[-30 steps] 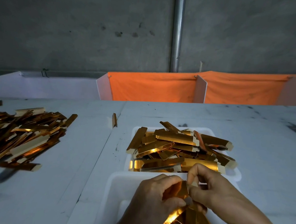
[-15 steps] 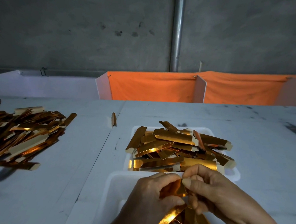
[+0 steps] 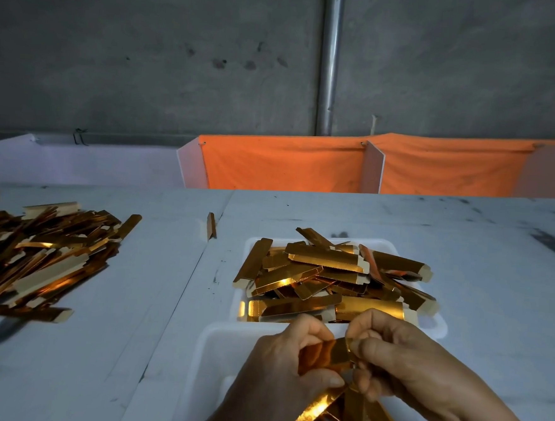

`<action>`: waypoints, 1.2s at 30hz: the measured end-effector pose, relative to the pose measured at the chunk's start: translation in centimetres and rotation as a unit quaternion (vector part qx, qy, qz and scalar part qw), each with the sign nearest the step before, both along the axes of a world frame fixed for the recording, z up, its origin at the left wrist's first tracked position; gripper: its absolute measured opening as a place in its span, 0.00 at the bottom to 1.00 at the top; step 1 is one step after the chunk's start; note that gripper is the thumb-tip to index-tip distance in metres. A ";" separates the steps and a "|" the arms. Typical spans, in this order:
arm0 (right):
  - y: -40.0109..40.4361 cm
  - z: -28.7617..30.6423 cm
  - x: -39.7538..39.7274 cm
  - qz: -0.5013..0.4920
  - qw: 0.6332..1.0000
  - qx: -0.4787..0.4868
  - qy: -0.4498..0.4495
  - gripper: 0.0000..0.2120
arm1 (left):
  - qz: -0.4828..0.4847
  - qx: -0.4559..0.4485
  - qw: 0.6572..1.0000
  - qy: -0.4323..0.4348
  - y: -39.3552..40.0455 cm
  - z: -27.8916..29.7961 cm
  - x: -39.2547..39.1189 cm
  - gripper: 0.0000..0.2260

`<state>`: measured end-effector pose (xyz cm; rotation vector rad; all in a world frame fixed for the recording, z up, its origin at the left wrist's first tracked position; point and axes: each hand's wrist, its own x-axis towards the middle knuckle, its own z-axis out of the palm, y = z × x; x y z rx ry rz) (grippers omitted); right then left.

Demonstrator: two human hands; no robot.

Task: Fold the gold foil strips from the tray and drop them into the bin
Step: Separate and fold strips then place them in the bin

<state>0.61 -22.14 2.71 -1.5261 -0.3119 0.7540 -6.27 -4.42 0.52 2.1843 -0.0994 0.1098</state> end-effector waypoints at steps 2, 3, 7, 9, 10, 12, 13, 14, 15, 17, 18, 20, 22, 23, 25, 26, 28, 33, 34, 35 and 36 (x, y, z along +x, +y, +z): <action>-0.1 -0.1 0.0 -0.001 1.000 0.000 -0.002 0.04 | -0.001 0.000 1.000 -0.002 0.0 0.0 0.0 0.17; -0.1 -0.1 0.0 -0.002 1.000 -0.001 -0.005 0.05 | 0.000 -0.002 1.000 -0.003 0.0 0.0 0.0 0.17; 0.1 -0.1 -0.1 -0.009 1.000 -0.009 -0.028 0.04 | 0.004 -0.007 1.000 -0.006 0.2 -0.2 0.1 0.15; 0.3 -0.1 -0.2 -0.007 0.998 -0.024 -0.052 0.04 | 0.000 0.009 1.000 -0.017 0.3 -0.4 0.1 0.14; 0.3 -0.1 -0.2 -0.005 0.998 -0.031 -0.061 0.04 | -0.005 0.020 0.999 -0.025 0.3 -0.5 0.1 0.13; 0.4 -0.1 -0.3 0.002 0.996 -0.039 -0.076 0.04 | -0.019 0.046 0.998 -0.038 0.4 -0.6 0.1 0.13; 0.3 -0.1 -0.3 0.007 0.996 -0.037 -0.080 0.04 | -0.025 0.053 0.997 -0.041 0.4 -0.6 0.1 0.13; 0.3 0.0 -0.3 0.012 0.996 -0.029 -0.079 0.03 | -0.028 0.050 0.997 -0.042 0.4 -0.5 0.0 0.13; 0.2 0.0 -0.4 0.014 0.997 -0.012 -0.072 0.03 | -0.028 0.036 0.998 -0.041 0.5 -0.4 0.0 0.13; 0.1 0.2 -0.4 0.011 0.999 0.033 -0.038 0.05 | -0.027 0.000 0.999 -0.034 0.8 -0.1 -0.1 0.15; 0.1 0.2 -0.4 0.010 0.998 0.055 -0.016 0.08 | -0.030 -0.021 0.999 -0.028 0.9 0.1 -0.2 0.15; 0.0 0.4 -0.4 0.013 0.996 0.087 0.014 0.09 | -0.041 -0.059 0.997 -0.018 0.9 0.5 -0.3 0.15; 0.0 0.6 -0.4 0.021 0.995 0.100 0.020 0.07 | -0.048 -0.075 0.996 -0.018 0.9 0.7 -0.3 0.15; 0.0 0.6 -0.5 0.023 0.995 0.100 0.019 0.07 | -0.049 -0.077 0.996 -0.018 0.8 0.7 -0.3 0.16; 0.0 0.6 -0.5 0.022 0.995 0.094 0.012 0.07 | -0.051 -0.085 0.995 -0.020 0.8 0.6 -0.3 0.16; 0.0 0.6 -0.4 0.020 0.996 0.087 0.007 0.07 | -0.054 -0.096 0.994 -0.021 0.8 0.6 -0.3 0.16; 0.2 0.4 -0.4 0.016 0.997 0.078 -0.003 0.08 | -0.065 -0.123 0.990 -0.019 0.9 0.6 -0.3 0.15; 0.3 0.2 -0.4 0.035 0.990 0.132 0.026 0.12 | -0.071 -0.205 0.976 -0.006 0.9 0.5 0.1 0.12; 0.2 0.2 -0.4 0.041 0.990 0.129 0.026 0.13 | -0.076 -0.211 0.975 0.000 0.9 0.4 0.1 0.12; 0.2 0.2 -0.3 0.046 0.991 0.122 0.026 0.13 | -0.082 -0.214 0.973 0.007 1.0 0.3 0.2 0.13; 0.1 0.2 -0.3 0.050 0.992 0.114 0.031 0.13 | -0.089 -0.212 0.973 0.014 1.1 0.2 0.1 0.14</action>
